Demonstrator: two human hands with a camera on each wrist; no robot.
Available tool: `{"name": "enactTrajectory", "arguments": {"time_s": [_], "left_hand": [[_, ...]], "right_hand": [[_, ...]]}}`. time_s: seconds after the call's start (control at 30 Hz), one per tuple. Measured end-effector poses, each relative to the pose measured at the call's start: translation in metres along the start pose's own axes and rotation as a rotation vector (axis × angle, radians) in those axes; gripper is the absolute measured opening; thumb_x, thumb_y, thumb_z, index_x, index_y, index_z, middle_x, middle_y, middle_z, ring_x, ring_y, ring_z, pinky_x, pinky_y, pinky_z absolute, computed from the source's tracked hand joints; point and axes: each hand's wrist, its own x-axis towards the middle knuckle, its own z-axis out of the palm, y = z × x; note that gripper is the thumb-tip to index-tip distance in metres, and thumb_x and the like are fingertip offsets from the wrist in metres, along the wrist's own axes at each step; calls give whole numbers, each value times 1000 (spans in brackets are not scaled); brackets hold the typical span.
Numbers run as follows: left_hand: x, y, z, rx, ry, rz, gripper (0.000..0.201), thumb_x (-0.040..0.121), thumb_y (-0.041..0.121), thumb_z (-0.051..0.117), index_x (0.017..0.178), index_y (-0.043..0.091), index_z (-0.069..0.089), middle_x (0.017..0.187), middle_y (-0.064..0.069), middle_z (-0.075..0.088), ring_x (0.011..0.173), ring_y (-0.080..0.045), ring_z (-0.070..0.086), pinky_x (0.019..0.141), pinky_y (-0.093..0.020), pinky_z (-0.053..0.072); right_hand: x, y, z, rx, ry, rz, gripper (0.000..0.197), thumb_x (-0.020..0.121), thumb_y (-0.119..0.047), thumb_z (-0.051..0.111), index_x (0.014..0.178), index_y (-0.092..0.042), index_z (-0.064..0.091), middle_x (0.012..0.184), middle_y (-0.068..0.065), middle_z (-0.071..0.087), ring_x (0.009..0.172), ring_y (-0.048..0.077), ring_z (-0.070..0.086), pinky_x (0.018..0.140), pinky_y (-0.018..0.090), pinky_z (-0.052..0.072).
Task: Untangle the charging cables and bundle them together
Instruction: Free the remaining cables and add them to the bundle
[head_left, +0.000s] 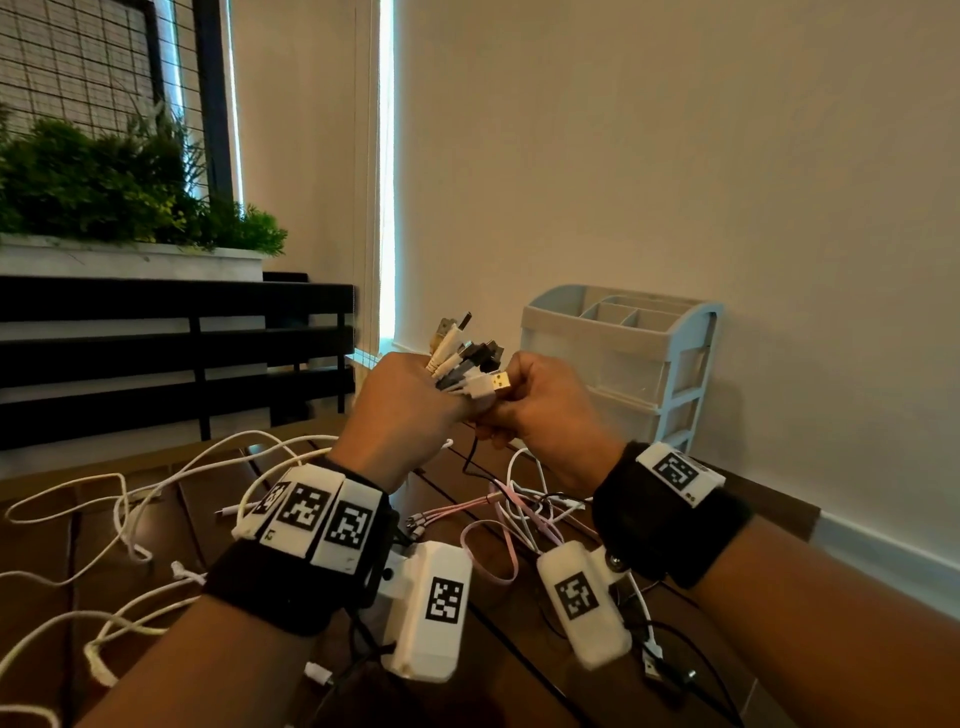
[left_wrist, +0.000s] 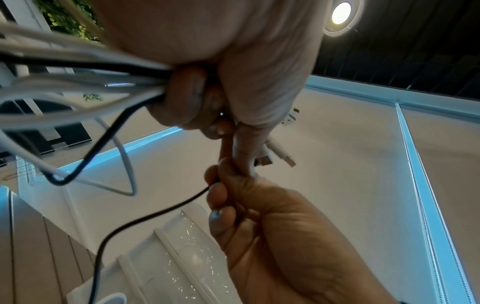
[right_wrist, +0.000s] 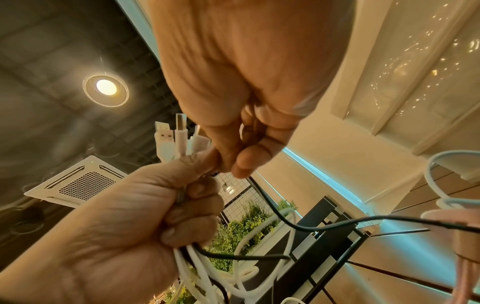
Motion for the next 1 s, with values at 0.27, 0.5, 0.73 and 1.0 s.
{"name": "enactTrajectory", "arguments": {"time_s": [0.27,0.5,0.73,1.0], "left_hand": [[-3,3,-2,-63,-73,59,17,87,27,69,75,22,58,61,4,50,51,-6,43,47,-18,32],[6,14,-29,-283,43,137,35,94,30,58,61,21,61,68,-13,52,57,-19,42,57,-31,39],[9,22,-55,-356,168,252,33,99,36,48,69,24,49,58,6,39,45,-5,31,44,-22,27],[9,21,-74,-425,236,307,23,91,15,63,69,22,56,43,11,45,42,-7,43,47,-21,45]], "right_hand": [[5,-3,-6,-205,-291,-24,28,91,-12,62,116,-7,49,83,11,71,64,28,68,55,34,56],[11,42,-23,-485,-359,158,8,96,-5,51,102,-2,54,90,20,69,67,22,67,63,33,58],[30,52,-39,-491,-218,178,6,94,-5,55,93,-11,57,84,13,69,72,24,70,64,31,59],[32,62,-45,-592,-238,308,10,98,-12,48,95,-9,57,91,12,69,78,25,71,67,32,60]]}}
